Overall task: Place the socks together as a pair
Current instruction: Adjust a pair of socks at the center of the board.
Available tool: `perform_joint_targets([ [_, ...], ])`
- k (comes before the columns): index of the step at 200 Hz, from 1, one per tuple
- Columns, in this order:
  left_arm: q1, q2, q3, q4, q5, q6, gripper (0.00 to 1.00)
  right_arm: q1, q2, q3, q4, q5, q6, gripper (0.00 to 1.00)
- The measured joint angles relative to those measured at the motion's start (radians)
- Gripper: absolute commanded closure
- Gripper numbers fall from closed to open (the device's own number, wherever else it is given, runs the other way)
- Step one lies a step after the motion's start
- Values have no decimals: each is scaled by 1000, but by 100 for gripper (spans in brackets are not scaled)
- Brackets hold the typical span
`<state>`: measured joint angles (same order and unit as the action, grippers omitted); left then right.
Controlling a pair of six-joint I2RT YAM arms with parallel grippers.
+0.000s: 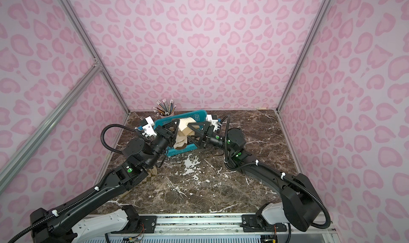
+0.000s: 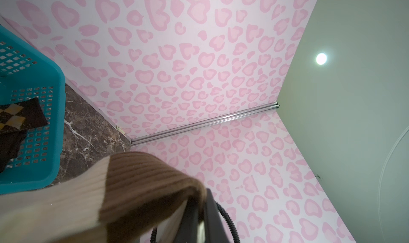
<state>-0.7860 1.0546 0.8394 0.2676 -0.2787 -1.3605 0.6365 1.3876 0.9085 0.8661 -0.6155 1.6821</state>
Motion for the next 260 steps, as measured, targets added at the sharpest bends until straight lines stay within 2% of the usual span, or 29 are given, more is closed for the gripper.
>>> perform_joint_targets([
  [16, -8, 0, -7, 14, -13, 1, 97, 8, 7, 24, -16, 5, -11, 26],
  [68, -56, 5, -23, 36, -56, 25, 97, -4, 2, 60, -87, 18, -25, 80],
  [101, -85, -1, -40, 47, -85, 39, 97, -22, -10, 99, -154, -17, -29, 100],
  [108, -89, -6, -44, 44, -82, 44, 95, -35, -19, 99, -183, -35, -33, 100],
  [112, -90, -12, -47, 40, -78, 44, 90, -44, -26, 99, -201, -47, -38, 100],
  [126, -96, -35, -52, 2, -65, 51, 58, -77, -56, 105, -283, -101, -63, 100],
  [134, -96, -58, -55, -35, -63, 52, 47, -104, -72, 119, -346, -130, -92, 100],
  [160, -93, -175, -60, -165, -80, 53, 32, -167, -109, 153, -577, -216, -224, 100],
  [166, -93, -208, -64, -204, -86, 59, 23, -169, -113, 158, -633, -239, -257, 100],
  [188, -94, -342, -69, -384, -127, 62, 16, -158, -114, 165, -830, -292, -379, 100],
  [194, -94, -378, -68, -430, -143, 66, 0, -146, -109, 166, -869, -299, -402, 100],
  [229, -93, -496, 43, -739, -257, 104, 2, 2, -24, 206, -974, -337, -475, 100],
  [260, -93, -501, 141, -944, -331, 166, 2, 102, 61, 281, -916, -384, -478, 100],
])
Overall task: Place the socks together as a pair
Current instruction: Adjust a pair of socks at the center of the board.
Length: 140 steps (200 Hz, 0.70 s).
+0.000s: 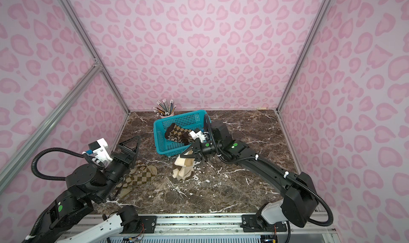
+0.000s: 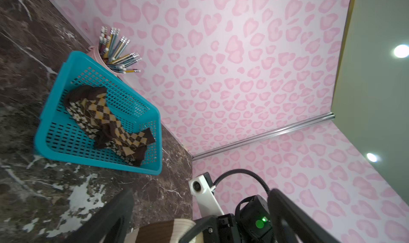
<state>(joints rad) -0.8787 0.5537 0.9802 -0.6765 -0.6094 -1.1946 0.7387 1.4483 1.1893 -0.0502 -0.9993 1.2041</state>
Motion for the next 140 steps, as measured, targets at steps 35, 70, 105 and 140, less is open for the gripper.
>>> perform_joint_targets([
  [35, 0, 71, 10, -88, 0, 58, 2, 3, -13, -115, 84, -74, -29, 100],
  [70, -1, 175, -61, -57, 89, 93, 1, -137, -73, -364, -100, -93, -234, 100],
  [105, -16, 301, -89, 11, 177, 121, 0, -279, -86, -523, -325, -61, -491, 100],
  [140, -37, 378, -113, 71, 258, 143, 0, -380, -108, -591, -461, 2, -631, 100],
])
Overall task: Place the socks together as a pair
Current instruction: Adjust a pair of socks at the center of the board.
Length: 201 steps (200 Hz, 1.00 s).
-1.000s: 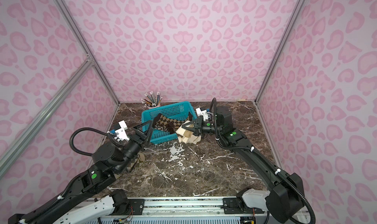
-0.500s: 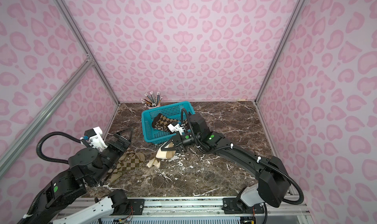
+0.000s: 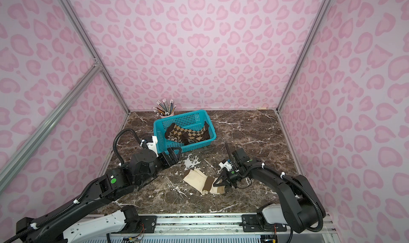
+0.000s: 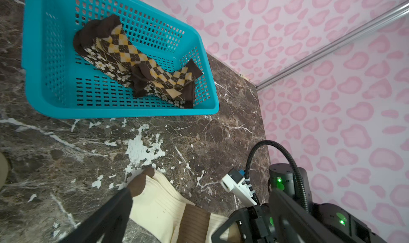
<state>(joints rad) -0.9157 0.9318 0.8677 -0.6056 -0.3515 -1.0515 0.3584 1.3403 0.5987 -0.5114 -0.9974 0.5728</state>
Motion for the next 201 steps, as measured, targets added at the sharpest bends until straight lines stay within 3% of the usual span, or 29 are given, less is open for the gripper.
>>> perform_joint_targets([
  [65, -6, 99, -93, 13, 190, 60, 3, -93, -13, -6, -148, 126, -134, 100],
  [124, -6, 315, -116, -8, 325, 210, 4, -152, 11, -18, -208, 183, -209, 100],
  [201, -9, 706, 82, -26, 300, 335, 8, -153, 27, -17, -209, 187, -226, 100],
])
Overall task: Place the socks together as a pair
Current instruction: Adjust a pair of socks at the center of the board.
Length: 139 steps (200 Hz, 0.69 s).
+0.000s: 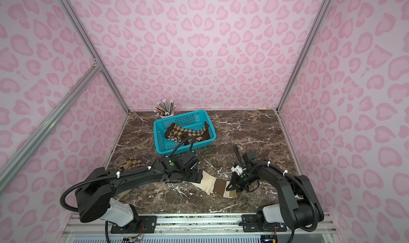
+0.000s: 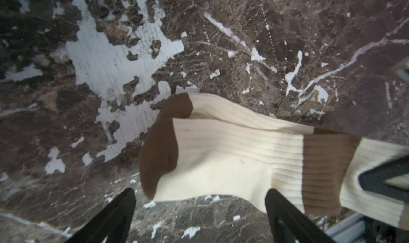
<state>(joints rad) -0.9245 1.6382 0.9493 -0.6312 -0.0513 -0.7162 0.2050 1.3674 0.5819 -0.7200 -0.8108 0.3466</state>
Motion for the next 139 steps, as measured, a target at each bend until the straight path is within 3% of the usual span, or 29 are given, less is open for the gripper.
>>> perform_joint_targets([
  [58, 0, 184, 113, -29, -71, 19, 15, 0, 0, 0, 0, 0, -5, 100],
  [102, -4, 235, 119, 19, -100, 60, 58, 0, -1, 9, -1, -7, -7, 100],
  [116, -4, 243, 124, 33, -102, 63, 84, 0, -9, 23, 5, -17, -6, 100],
  [139, -4, 249, 169, 3, -75, 87, 96, 13, -32, 49, 0, -37, 6, 100],
])
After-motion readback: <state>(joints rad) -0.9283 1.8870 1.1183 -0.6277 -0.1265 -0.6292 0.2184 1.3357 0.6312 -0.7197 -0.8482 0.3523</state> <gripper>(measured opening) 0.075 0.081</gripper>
